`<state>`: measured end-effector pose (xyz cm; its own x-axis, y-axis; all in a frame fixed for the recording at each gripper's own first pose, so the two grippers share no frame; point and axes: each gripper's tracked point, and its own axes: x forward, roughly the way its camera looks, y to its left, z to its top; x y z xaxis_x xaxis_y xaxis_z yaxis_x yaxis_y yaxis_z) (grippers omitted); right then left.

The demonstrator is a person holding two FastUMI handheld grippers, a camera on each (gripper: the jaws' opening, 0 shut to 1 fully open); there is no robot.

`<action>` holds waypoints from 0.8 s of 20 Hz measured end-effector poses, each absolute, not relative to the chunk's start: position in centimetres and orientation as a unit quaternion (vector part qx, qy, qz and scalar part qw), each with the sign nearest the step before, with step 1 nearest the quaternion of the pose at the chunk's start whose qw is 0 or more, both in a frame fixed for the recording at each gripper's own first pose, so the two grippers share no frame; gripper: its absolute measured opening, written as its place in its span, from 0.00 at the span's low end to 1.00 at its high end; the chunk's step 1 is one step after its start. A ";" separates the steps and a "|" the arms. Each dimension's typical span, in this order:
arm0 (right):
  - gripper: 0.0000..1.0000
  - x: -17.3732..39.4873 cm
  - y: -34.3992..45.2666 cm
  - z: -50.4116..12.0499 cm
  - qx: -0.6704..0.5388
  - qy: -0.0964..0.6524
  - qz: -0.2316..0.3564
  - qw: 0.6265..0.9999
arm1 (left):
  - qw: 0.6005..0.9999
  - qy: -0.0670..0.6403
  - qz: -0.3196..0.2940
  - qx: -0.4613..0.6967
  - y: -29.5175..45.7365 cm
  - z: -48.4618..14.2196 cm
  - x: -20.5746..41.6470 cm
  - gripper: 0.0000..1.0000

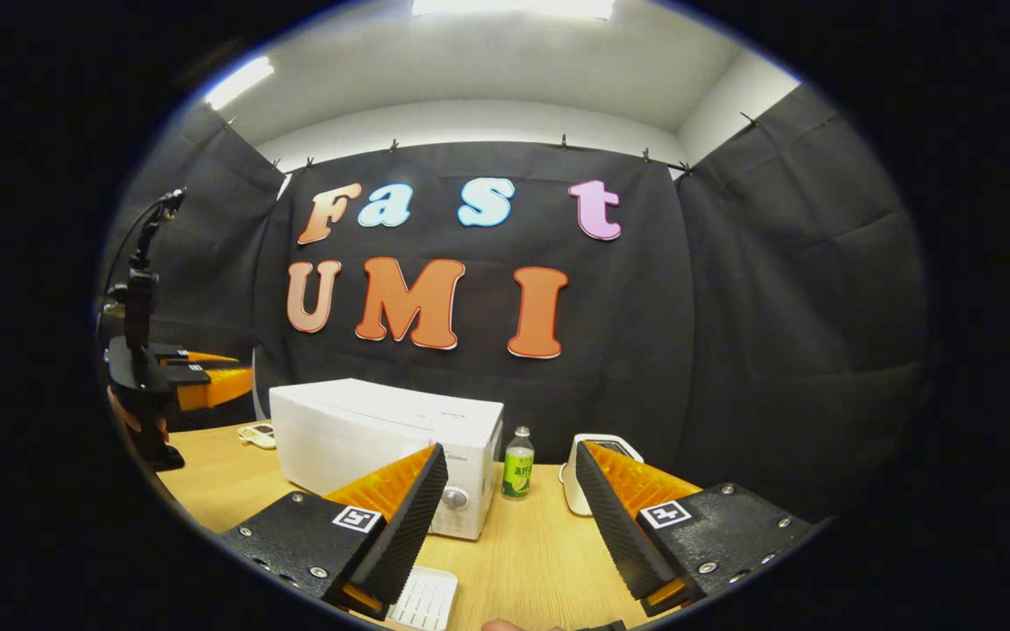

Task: Open the microwave oven with the left hand, put the food in, and close the microwave oven.

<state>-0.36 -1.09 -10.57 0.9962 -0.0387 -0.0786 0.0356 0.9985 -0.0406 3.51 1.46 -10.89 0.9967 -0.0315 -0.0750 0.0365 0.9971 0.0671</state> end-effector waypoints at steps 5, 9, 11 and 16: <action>0.93 1.2 1.8 -5.0 -0.015 0.010 0.008 1.000 | 1.000 0.021 0.016 0.005 8.0 -4.7 -0.1 0.73; 0.93 1.6 3.5 -2.1 -0.001 0.002 0.034 0.999 | 0.998 0.017 0.066 -0.010 13.5 -1.4 -2.0 0.81; 0.94 1.6 3.8 -1.7 0.003 0.007 0.040 0.999 | 0.997 0.015 0.081 -0.010 15.4 -0.2 -2.8 0.87; 0.94 2.4 4.1 0.1 0.004 -0.001 0.040 0.999 | 0.995 0.026 0.093 0.006 17.3 1.4 -3.9 0.87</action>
<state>2.40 4.15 0.09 0.9967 0.0809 0.0024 -0.0809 0.9967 0.0084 -3.89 17.34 1.37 0.9814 0.1853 -0.0507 -0.1847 0.9827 0.0167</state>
